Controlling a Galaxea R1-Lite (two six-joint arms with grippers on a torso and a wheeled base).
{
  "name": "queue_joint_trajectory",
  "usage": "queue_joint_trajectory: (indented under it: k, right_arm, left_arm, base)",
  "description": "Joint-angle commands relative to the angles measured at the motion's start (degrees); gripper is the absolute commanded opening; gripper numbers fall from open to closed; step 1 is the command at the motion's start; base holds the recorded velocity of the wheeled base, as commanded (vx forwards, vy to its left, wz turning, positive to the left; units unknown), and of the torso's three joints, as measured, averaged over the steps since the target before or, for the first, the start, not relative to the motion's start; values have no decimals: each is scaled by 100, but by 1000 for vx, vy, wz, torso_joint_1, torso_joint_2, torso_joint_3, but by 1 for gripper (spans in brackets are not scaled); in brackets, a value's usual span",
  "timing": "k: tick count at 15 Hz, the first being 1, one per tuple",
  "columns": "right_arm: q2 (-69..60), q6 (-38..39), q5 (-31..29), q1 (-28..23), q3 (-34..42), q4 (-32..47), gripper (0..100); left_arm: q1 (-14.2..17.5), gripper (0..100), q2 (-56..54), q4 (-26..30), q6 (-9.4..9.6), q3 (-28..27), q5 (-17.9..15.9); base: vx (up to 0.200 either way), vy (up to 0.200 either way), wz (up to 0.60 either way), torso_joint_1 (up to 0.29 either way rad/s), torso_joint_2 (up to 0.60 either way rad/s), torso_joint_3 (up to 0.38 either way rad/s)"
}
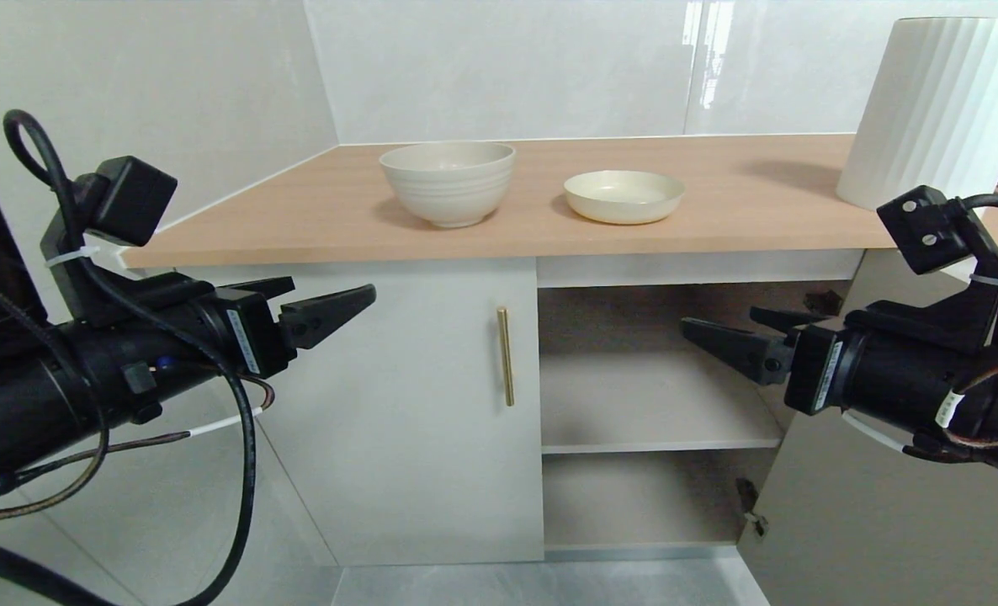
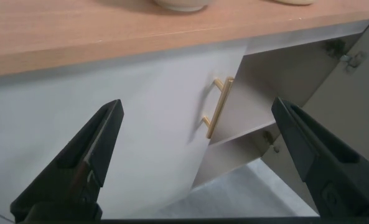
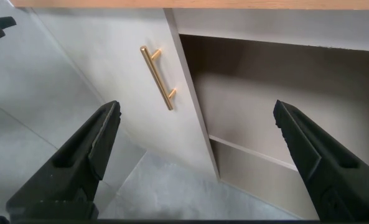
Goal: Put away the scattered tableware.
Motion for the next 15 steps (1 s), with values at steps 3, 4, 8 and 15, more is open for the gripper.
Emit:
queue_joint_trajectory:
  k: [3,4,8,15]
  right_arm:
    - [-5,-3,-6,3,-3,0,100]
    - [-5,-3,-6,3,-3,0,100]
    - [-5,-12,-6,3,-3,0,100]
    - [-14,-12,-6,3,5,0,100]
  left_arm:
    - [-1,100,32,-5,-2,1,-6]
    - [-1,100,32,3,-2,-26,-6]
    - [-1,100,40,12,-2,-26,-6]
    - [-1,100,14,12,-2,-26,3]
  base:
    - [0,0,0,0,0,0]
    - [0,0,0,0,0,0]
    - [0,0,0,0,0,0]
    - [0,0,0,36,-306,-274]
